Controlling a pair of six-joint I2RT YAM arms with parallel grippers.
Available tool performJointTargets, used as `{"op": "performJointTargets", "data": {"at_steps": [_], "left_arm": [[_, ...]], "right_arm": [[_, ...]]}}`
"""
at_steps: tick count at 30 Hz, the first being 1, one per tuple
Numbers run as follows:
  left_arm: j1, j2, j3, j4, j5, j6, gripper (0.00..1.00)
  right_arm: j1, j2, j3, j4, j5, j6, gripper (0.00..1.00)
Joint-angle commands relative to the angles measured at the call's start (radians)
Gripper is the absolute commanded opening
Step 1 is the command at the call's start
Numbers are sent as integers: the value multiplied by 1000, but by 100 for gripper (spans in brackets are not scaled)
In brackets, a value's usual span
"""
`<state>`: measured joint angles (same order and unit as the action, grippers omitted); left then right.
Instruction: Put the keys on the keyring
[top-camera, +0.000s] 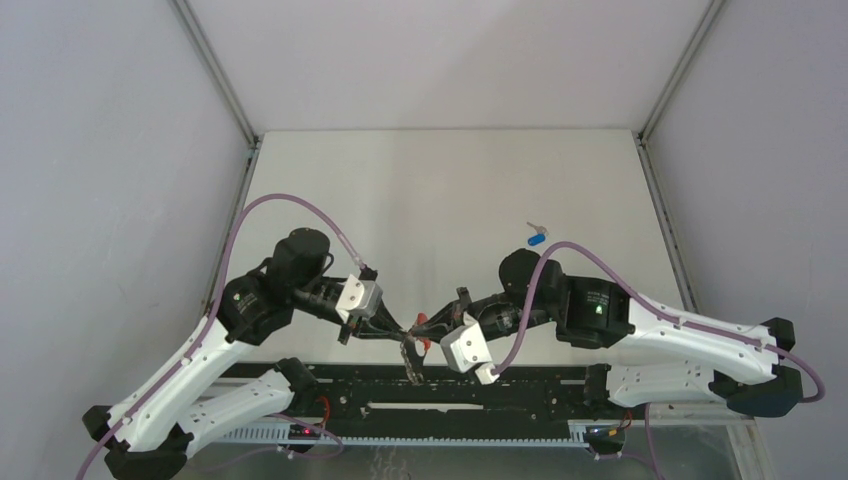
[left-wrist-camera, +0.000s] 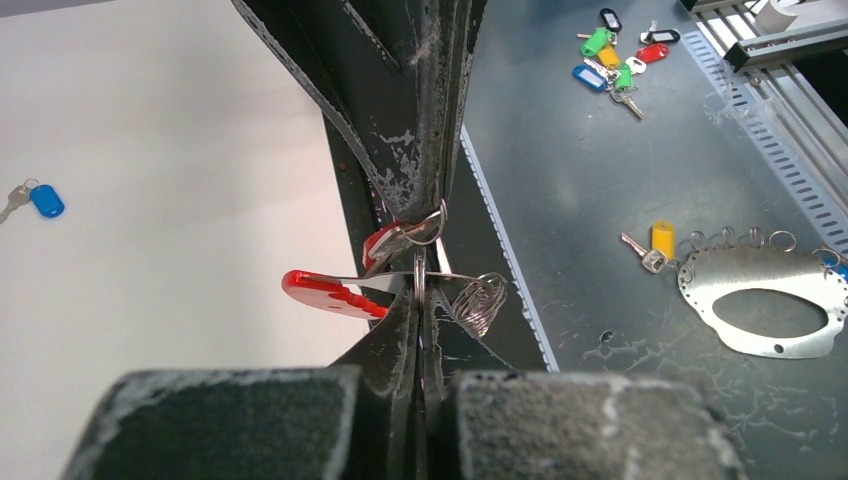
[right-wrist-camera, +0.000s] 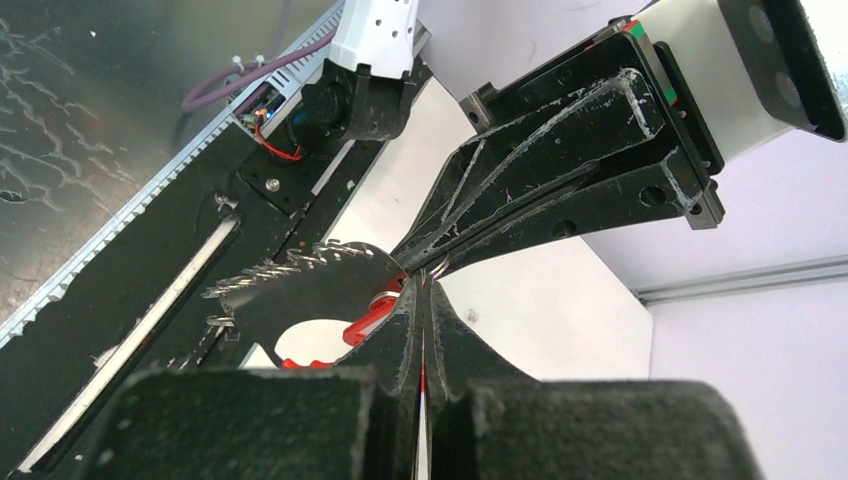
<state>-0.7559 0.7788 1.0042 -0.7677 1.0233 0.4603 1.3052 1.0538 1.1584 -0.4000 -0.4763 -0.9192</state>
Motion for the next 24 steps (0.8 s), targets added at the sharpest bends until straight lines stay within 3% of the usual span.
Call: {"op": "performJointTargets", "data": {"at_steps": [1,24], "left_arm": [[4,-10,17,36,1,-13,0],[4,-23,15,10,-1,36,0]], "right_arm": [[13,13,44,21,6,-15,0],[3,17,56,7,34,-10,0]]}}
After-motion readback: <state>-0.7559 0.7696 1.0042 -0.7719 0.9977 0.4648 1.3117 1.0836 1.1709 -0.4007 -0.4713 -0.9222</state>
